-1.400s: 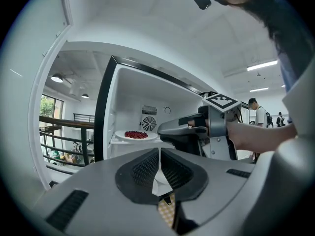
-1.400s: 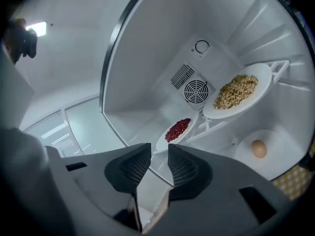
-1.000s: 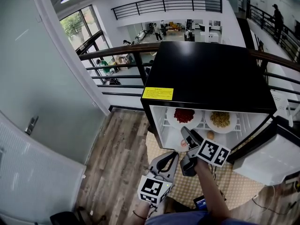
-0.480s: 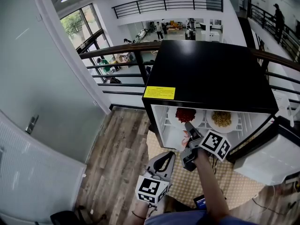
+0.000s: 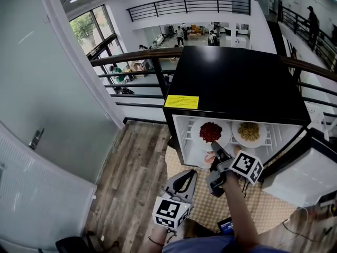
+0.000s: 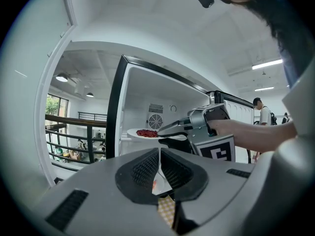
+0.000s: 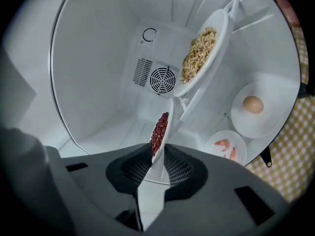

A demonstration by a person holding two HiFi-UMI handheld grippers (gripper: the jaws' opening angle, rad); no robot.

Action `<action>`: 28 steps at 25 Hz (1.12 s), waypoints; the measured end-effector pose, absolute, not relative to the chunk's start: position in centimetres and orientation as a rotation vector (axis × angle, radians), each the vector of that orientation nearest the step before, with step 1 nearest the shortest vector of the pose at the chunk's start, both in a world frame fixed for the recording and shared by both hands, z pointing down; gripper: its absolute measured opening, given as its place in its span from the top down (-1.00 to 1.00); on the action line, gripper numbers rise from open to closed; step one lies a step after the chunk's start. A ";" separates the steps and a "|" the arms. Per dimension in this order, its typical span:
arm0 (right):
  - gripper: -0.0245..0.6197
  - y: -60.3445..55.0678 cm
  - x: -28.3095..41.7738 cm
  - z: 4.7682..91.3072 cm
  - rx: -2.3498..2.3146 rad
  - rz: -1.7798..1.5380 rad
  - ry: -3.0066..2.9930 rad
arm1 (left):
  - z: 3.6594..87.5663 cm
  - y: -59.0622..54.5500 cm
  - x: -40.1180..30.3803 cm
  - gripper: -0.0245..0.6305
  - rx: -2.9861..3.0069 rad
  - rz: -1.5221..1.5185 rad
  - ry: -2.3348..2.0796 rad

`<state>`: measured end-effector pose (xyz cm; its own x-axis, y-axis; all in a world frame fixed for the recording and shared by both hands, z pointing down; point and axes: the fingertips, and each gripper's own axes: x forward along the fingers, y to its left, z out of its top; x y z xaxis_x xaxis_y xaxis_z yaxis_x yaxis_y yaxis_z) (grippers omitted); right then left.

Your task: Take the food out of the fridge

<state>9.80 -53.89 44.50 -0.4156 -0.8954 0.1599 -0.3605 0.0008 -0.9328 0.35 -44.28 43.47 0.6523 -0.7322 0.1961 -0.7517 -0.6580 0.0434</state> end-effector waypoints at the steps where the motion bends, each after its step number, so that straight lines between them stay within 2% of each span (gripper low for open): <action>1: 0.66 -53.6 9.7 44.5 -1.291 -1.417 1.802 | 43.4 -44.2 0.3 0.85 2.746 0.243 -1.237; 10: 0.85 -50.6 10.0 45.8 -1.236 -1.468 1.737 | 43.0 -42.5 0.2 0.85 2.753 0.240 -1.227; 28: 0.85 -43.4 8.5 47.0 -1.172 -1.550 1.703 | 42.8 -37.7 0.3 0.85 2.792 0.244 -1.160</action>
